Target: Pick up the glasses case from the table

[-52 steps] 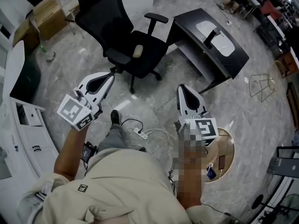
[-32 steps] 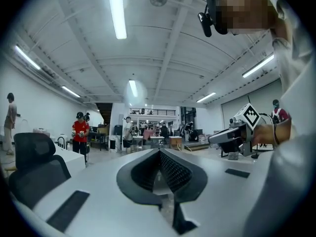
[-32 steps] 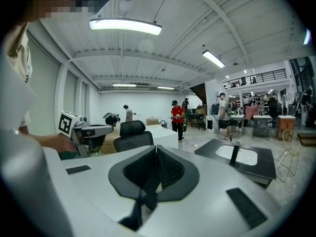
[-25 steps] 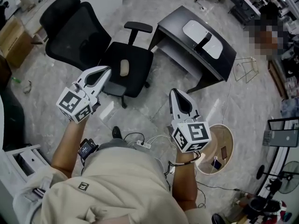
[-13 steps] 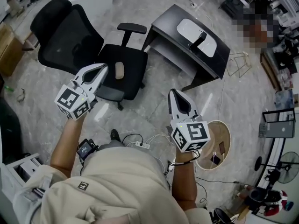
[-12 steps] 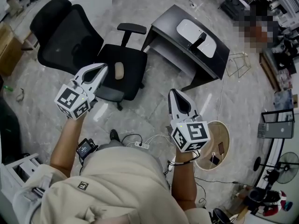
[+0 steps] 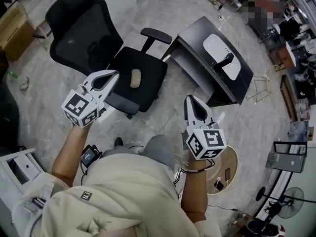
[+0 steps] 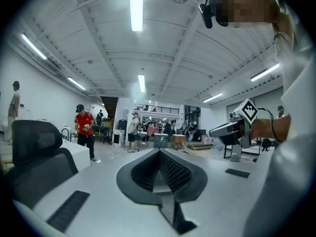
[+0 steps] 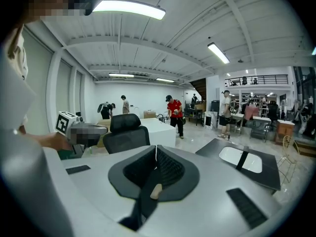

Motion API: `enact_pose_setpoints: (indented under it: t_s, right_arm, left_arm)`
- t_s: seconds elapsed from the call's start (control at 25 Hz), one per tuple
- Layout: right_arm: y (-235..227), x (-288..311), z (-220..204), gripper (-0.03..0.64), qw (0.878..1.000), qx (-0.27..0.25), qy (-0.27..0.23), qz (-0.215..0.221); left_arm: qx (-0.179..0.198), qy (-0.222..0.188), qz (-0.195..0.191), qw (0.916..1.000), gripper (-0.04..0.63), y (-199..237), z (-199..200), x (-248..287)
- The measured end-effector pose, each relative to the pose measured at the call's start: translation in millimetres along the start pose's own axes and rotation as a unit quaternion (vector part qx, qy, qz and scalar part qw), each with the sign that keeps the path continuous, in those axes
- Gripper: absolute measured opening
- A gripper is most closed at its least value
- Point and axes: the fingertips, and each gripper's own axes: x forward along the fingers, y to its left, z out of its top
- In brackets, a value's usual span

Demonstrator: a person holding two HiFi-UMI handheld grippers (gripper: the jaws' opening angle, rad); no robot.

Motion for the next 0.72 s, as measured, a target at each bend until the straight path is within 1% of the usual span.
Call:
enact_pose_setpoints:
  t_s: [0.08, 0.16, 0.32, 0.48, 0.6, 0.72]
  right_arm:
    - [-5.9, 24.3, 2.8, 0.025, 1.000, 0.003, 0.004, 0.019]
    - [-9.8, 56.3, 6.1, 0.025, 0.999, 0.002, 0.006, 0.047]
    - [-14.8, 128.9, 9.1, 0.026, 0.992, -0.002, 0.008, 0.122]
    - [-21.4, 189.6, 18.3, 0.029, 0.980, -0.013, 0.023, 0.197]
    - [-24.4, 232.5, 15.2, 0.033, 0.969, -0.012, 0.044, 0.242]
    - [-19.9, 270.0, 5.7, 0.047, 0.956, -0.012, 0.070, 0.285]
  left_arm:
    - [-0.001, 0.006, 0.015, 0.9999, 0.014, 9.3, -1.3, 0.1]
    - [0.000, 0.010, 0.037, 0.9993, 0.015, 22.9, -2.6, 0.5]
    - [-0.003, 0.013, 0.096, 0.9953, 0.014, 51.4, -3.6, 5.0]
    - [-0.021, 0.016, 0.159, 0.9869, 0.015, 67.6, 0.1, 15.6]
    - [-0.028, 0.023, 0.193, 0.9805, 0.015, 77.3, 0.0, 26.7]
    - [-0.034, 0.031, 0.226, 0.9731, 0.014, 88.0, -10.1, 29.1]
